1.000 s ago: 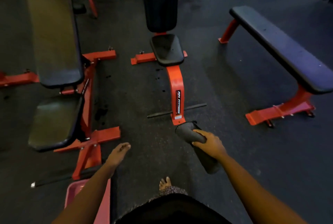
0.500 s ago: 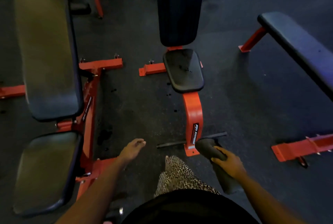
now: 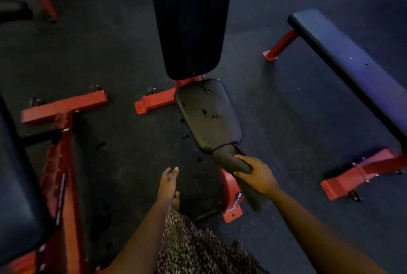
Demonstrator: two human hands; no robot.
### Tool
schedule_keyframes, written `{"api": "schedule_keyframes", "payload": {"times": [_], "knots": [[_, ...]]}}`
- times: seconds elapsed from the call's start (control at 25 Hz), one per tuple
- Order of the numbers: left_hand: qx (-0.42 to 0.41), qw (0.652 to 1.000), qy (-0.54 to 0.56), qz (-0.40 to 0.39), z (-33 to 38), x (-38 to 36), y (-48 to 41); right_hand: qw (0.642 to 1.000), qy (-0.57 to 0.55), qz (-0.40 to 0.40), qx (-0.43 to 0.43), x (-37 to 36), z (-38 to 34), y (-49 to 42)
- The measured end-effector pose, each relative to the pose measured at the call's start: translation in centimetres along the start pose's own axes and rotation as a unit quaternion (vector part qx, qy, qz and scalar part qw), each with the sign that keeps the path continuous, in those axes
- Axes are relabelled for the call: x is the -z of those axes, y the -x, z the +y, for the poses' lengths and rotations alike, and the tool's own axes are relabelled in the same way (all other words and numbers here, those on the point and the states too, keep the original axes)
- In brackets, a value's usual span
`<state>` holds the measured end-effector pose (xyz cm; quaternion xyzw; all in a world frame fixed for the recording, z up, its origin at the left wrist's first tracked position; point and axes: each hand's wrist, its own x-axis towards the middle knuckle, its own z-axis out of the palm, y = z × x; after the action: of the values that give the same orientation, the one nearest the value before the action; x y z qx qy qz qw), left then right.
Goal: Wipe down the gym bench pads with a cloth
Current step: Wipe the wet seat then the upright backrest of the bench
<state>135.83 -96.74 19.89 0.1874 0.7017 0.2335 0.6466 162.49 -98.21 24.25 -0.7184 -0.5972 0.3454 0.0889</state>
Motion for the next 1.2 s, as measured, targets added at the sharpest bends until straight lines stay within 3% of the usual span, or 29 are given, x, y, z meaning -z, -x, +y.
{"api": "schedule_keyframes", "payload": {"times": [0.2, 0.36, 0.6, 0.72, 0.92, 1.04, 1.2], "knots": [[-0.001, 1.0, -0.023, -0.02, 7.6, -3.2, -10.4, 0.998, -0.024, 0.047, -0.035, 0.1, -2.9, -9.6], [-0.047, 0.998, 0.046, 0.009, 10.4, -6.7, -19.2, 0.997, -0.028, 0.075, 0.007, -2.4, -5.3, -20.0], [-0.045, 0.982, 0.183, -0.007, 11.0, -10.3, -28.4, 0.974, 0.151, 0.106, 0.135, -6.1, -8.6, -33.6], [-0.103, 0.968, 0.223, -0.058, 9.9, -10.8, -29.7, 0.944, 0.263, 0.069, 0.188, -10.1, -9.2, -37.2], [-0.127, 0.962, 0.235, -0.054, 9.9, -11.2, -29.5, 0.906, 0.328, 0.154, 0.22, -12.7, -8.4, -38.6], [-0.126, 0.967, 0.222, -0.024, 10.1, -11.3, -29.2, 0.902, 0.337, 0.161, 0.214, -11.8, -7.9, -39.2], [-0.116, 0.975, 0.188, -0.016, 10.5, -11.2, -29.1, 0.926, 0.307, 0.155, 0.156, -9.7, -6.7, -40.5]]}}
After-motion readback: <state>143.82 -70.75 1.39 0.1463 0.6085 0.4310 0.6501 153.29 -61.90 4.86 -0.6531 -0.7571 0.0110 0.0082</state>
